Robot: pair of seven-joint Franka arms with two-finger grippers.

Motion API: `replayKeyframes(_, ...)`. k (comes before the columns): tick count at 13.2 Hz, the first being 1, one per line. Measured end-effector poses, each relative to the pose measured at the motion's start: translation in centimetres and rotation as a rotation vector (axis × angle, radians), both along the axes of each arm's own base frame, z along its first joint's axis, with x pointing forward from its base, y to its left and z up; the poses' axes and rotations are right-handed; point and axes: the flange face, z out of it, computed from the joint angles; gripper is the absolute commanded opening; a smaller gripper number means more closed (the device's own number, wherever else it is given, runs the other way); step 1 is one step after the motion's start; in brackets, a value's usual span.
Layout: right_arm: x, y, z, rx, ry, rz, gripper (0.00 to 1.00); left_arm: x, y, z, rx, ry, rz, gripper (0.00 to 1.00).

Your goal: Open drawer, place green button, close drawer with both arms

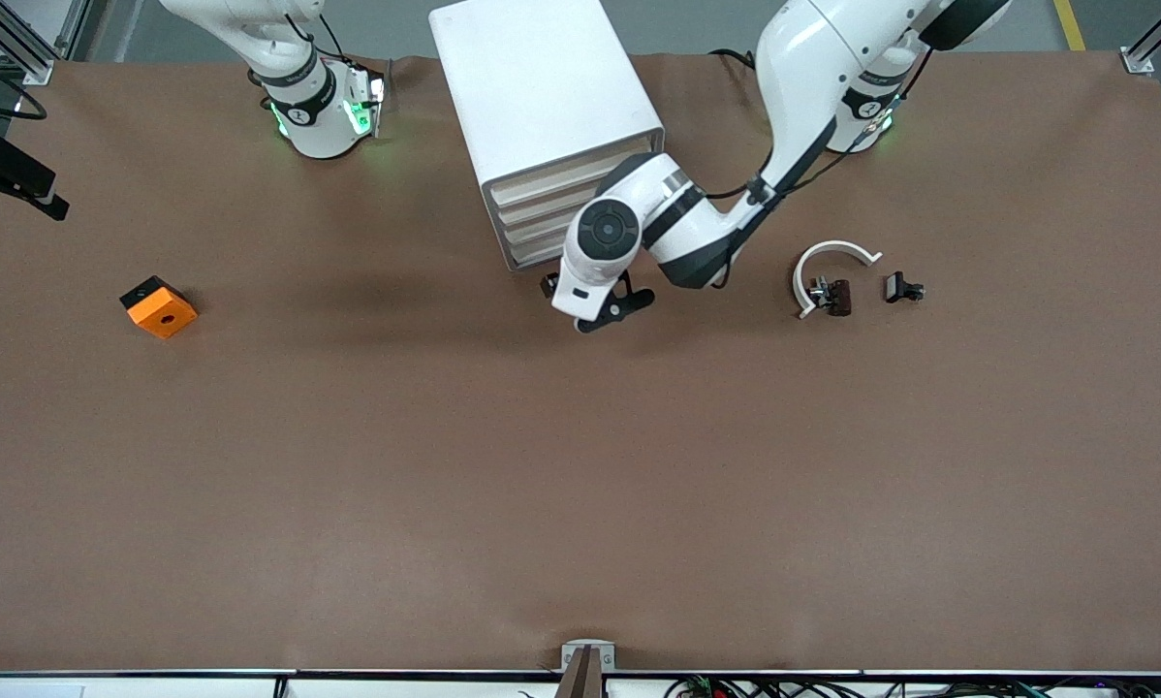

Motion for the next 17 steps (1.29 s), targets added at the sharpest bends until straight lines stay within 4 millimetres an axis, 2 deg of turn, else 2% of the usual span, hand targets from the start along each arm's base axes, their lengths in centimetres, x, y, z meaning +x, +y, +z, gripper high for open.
replayKeyframes(3,0.0,0.1,0.0,0.000,0.000,0.002,1.00,4.1,4.9,1.9,0.006,0.000,-0.030,1.00)
replayKeyframes(6,0.0,0.3,0.0,-0.001,0.000,0.006,1.00,8.6,11.5,4.4,0.006,-0.035,-0.044,1.00)
replayKeyframes(9,0.0,0.4,0.0,-0.001,-0.001,0.007,1.00,12.7,20.4,7.0,0.003,-0.069,-0.040,1.00)
replayKeyframes(12,0.1,0.5,0.0,-0.001,-0.001,0.009,1.00,15.1,30.6,10.5,-0.001,-0.075,-0.089,1.00)
replayKeyframes(15,0.1,0.6,0.0,-0.001,-0.001,0.011,1.00,15.7,40.8,14.0,-0.026,-0.062,-0.199,1.00)
replayKeyframes(17,0.1,0.7,0.0,-0.001,-0.001,0.012,1.00,15.5,46.0,16.3,-0.040,-0.089,-0.250,1.00)
